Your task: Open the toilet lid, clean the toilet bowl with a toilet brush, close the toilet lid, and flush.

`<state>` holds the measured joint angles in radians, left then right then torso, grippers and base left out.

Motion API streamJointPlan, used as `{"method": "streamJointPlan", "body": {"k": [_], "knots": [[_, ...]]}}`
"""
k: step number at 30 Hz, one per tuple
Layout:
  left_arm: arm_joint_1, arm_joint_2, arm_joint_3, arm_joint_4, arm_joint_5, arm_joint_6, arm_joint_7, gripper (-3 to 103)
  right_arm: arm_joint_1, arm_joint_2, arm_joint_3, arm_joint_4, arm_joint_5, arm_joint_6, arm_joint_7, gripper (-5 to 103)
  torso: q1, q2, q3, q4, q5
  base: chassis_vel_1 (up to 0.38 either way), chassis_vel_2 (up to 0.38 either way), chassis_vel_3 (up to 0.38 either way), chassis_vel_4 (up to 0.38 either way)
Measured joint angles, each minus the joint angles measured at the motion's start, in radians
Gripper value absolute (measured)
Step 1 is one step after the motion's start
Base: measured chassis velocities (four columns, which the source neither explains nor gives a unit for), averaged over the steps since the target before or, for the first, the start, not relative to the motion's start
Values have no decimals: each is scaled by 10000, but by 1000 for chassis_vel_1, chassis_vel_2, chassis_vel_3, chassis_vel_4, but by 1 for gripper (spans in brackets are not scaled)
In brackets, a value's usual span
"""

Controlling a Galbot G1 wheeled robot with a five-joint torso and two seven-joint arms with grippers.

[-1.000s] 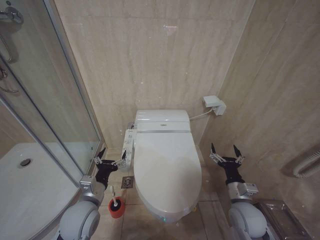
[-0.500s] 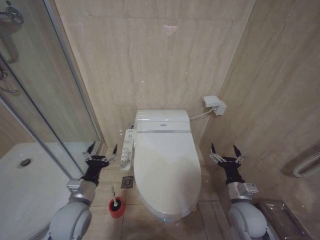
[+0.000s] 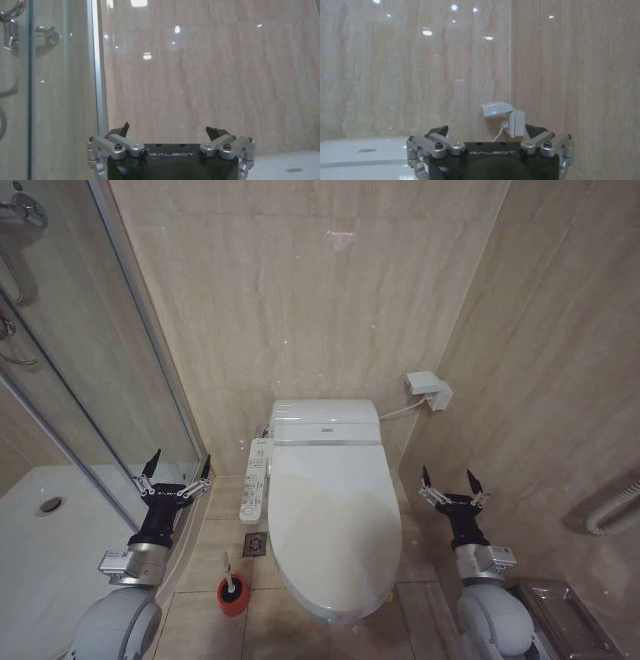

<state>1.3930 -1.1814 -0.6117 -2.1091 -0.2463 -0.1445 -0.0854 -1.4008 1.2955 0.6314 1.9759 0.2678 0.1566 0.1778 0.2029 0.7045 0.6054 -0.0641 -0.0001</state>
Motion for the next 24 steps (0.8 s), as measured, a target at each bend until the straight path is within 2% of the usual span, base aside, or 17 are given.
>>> {"method": "streamJointPlan", "body": {"k": [2,3,5,9,10,12,15,17,24], "knots": [[-30,-69,-40,460,14,-394,-9,100,0,0,0,0,0,0,0,100,-1,0,0,0,3,0,0,0,0],[-30,-69,-40,460,14,-394,-9,100,0,0,0,0,0,0,0,100,-1,0,0,0,3,0,0,0,0],[-100,-225,-110,1417,46,-1177,-67,100,0,0,0,0,0,0,0,100,0,0,0,0,0,0,0,0,0],[-136,-304,-144,1905,64,-1583,-101,100,0,-1,0,0,0,0,0,100,0,0,0,0,0,0,0,0,0],[-185,-408,-196,2563,86,-2127,-150,100,0,0,0,0,0,0,0,100,0,0,0,0,-2,0,0,0,0],[-319,-585,-123,3221,193,-2583,-226,100,0,-1,0,0,0,0,-1,100,0,0,0,5,3,0,0,0,0],[-438,-668,121,3316,299,-2610,-252,100,1,-2,4,0,0,0,1,100,1,0,1,-1,-10,0,0,0,0],[-484,-651,169,3223,307,-2539,-271,100,1,-1,2,0,0,0,0,100,0,0,0,-4,1,0,0,0,0],[-552,-362,134,2195,250,-2019,-380,100,1,0,1,0,0,0,0,100,0,0,0,-1,0,0,0,0,0]]}}
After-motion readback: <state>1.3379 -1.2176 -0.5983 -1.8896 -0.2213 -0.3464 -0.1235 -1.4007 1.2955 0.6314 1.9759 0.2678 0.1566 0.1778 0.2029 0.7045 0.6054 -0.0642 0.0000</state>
